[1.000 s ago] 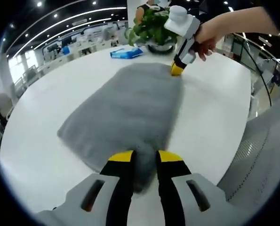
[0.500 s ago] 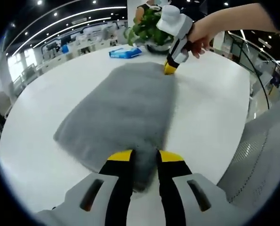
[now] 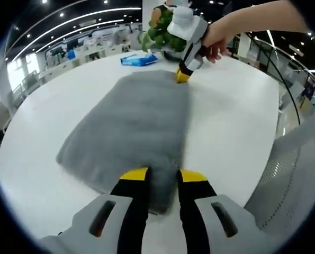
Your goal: Open the folded towel by lifting each exposed corner and separating the folded layers until the towel lies flat within the target outline without major curled edges
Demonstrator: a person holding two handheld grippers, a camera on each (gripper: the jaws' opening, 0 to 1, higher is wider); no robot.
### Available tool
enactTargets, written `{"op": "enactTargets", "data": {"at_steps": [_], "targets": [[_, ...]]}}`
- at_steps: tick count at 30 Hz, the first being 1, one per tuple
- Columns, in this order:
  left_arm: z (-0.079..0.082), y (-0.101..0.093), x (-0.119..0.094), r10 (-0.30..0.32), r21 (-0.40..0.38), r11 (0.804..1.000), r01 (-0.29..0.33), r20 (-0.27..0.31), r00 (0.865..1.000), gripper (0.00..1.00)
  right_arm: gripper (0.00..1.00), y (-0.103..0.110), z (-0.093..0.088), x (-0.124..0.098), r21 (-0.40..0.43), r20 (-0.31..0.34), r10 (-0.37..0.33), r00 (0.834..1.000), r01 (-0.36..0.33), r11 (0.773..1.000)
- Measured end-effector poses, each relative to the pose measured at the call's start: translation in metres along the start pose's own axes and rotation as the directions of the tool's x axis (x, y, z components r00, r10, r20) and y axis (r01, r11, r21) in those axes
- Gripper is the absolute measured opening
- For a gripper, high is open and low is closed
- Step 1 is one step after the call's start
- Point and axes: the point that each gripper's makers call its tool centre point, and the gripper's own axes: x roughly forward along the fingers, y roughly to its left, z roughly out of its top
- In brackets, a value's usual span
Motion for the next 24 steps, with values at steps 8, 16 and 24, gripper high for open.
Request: {"op": "enactTargets", "data": {"at_steps": [8, 16, 24], "targets": [[0.003, -0.001, 0.003, -0.009, 0.004, 1.000, 0.009, 0.001, 1.000, 0.21, 0.02, -0.006, 0.010, 0.002, -0.025, -0.008, -0.008, 1.000, 0.008, 1.000], [0.010, -0.001, 0.006, -0.026, -0.065, 0.998, 0.026, 0.005, 1.000, 0.21, 0.02, -0.010, 0.017, 0.004, -0.036, -0.006, -0.021, 1.000, 0.021, 0.999], [0.014, -0.001, 0.005, -0.032, -0.084, 0.996, 0.033, 0.020, 0.999, 0.19, 0.02, -0.014, 0.024, 0.004, -0.064, -0.014, -0.029, 0.999, 0.028, 0.998]]}}
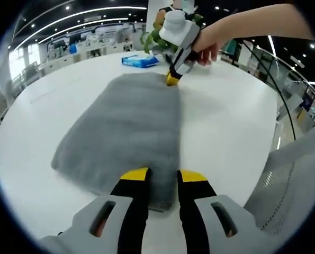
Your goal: Open the folded towel by lifting each exposed corner and separating the folded layers until the towel lies flat within the target outline without major curled edges
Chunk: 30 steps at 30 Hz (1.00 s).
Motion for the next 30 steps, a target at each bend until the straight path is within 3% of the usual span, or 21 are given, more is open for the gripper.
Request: {"op": "enactTargets", "data": {"at_steps": [5, 14, 19, 30], "targets": [[0.009, 0.010, -0.004, 0.037, -0.014, 0.999, -0.037, 0.045, 0.998, 0.19, 0.01, -0.005, 0.002, 0.004, -0.018, -0.007, -0.015, 1.000, 0.015, 1.000], [0.001, 0.025, -0.006, 0.082, -0.081, 0.994, -0.080, 0.020, 0.996, 0.18, 0.01, -0.013, 0.005, 0.008, -0.005, -0.005, -0.013, 1.000, 0.013, 1.000], [0.001, 0.022, -0.005, 0.072, -0.081, 0.994, -0.070, 0.019, 0.997, 0.19, 0.01, -0.015, 0.008, 0.009, -0.007, -0.002, -0.015, 1.000, 0.015, 1.000], [0.000, 0.002, -0.001, -0.012, -0.093, 0.996, 0.014, 0.025, 1.000, 0.19, 0.01, -0.020, 0.022, 0.012, -0.018, 0.025, -0.057, 0.998, 0.057, 0.998]]}}
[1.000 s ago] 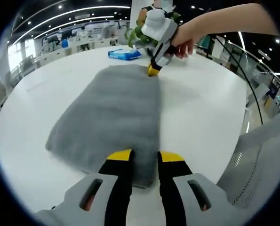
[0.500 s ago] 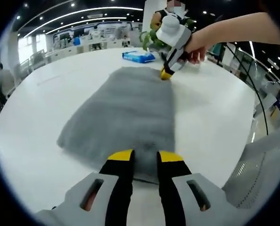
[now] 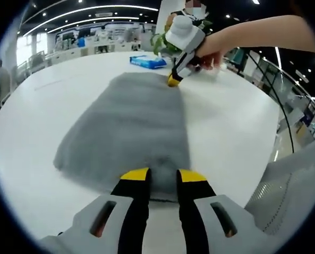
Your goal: Open the folded towel by lifting each exposed corner and separating the folded layers until the towel lies flat within the target outline without major curled edges
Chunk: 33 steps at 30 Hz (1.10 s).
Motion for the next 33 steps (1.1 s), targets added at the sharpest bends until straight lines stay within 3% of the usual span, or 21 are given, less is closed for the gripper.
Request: {"op": "enactTargets", "data": {"at_steps": [8, 14, 18, 22, 30, 33], "targets": [[0.001, -0.012, 0.005, -0.032, 0.032, 0.999, 0.032, 0.004, 0.999, 0.19, 0.00, -0.004, 0.010, 0.001, -0.011, 0.037, -0.046, 0.998, 0.046, 0.999], [0.002, -0.018, 0.007, -0.060, 0.034, 0.998, 0.060, 0.008, 0.998, 0.19, 0.00, -0.010, 0.022, 0.005, -0.176, 0.018, -0.148, 0.989, 0.149, 0.973], [0.004, -0.021, 0.006, -0.077, 0.026, 0.997, 0.077, 0.010, 0.997, 0.17, 0.00, -0.010, 0.029, 0.008, -0.233, 0.027, -0.200, 0.979, 0.201, 0.952], [0.010, -0.018, 0.003, -0.079, -0.025, 0.997, 0.079, 0.024, 0.997, 0.17, 0.00, -0.013, 0.034, 0.010, -0.234, 0.047, -0.227, 0.973, 0.232, 0.944], [0.012, -0.009, 0.002, -0.041, -0.010, 0.999, 0.042, 0.035, 0.999, 0.17, 0.00, -0.018, 0.044, 0.013, -0.208, 0.102, -0.248, 0.963, 0.264, 0.942], [0.012, -0.007, 0.002, -0.036, -0.005, 0.999, 0.036, 0.032, 0.999, 0.17, 0.00, -0.019, 0.049, 0.016, -0.241, 0.114, -0.274, 0.955, 0.294, 0.925]]}}
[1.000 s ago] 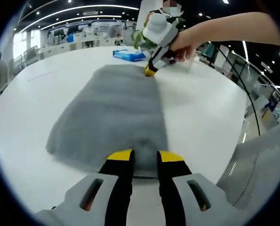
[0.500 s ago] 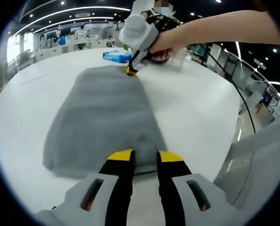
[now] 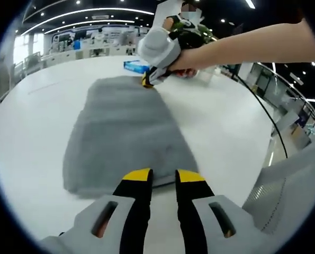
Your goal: Open the folded towel by lifting each exposed corner and separating the folded layers until the towel lies flat within the target outline without major curled edges
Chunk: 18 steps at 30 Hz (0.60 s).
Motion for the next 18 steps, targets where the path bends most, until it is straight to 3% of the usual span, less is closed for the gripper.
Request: {"op": "enactTargets", "data": {"at_steps": [8, 12, 14, 18], "targets": [[0.001, 0.010, -0.002, 0.032, -0.020, 0.999, -0.032, 0.008, 0.999, 0.17, 0.00, -0.007, 0.003, 0.006, 0.027, 0.021, -0.022, 1.000, 0.022, 0.999], [0.001, 0.017, -0.003, 0.060, -0.032, 0.998, -0.060, 0.009, 0.998, 0.17, 0.00, -0.011, 0.002, 0.005, 0.153, 0.065, -0.028, 0.997, 0.017, 0.988], [-0.002, 0.021, -0.003, 0.071, -0.039, 0.997, -0.071, 0.000, 0.997, 0.17, 0.00, -0.017, 0.004, 0.004, 0.278, 0.094, -0.042, 0.995, 0.014, 0.960], [-0.003, 0.025, -0.005, 0.090, -0.033, 0.995, -0.090, -0.001, 0.996, 0.17, 0.00, -0.027, 0.007, -0.010, 0.408, 0.138, -0.071, 0.988, 0.009, 0.913]]}}
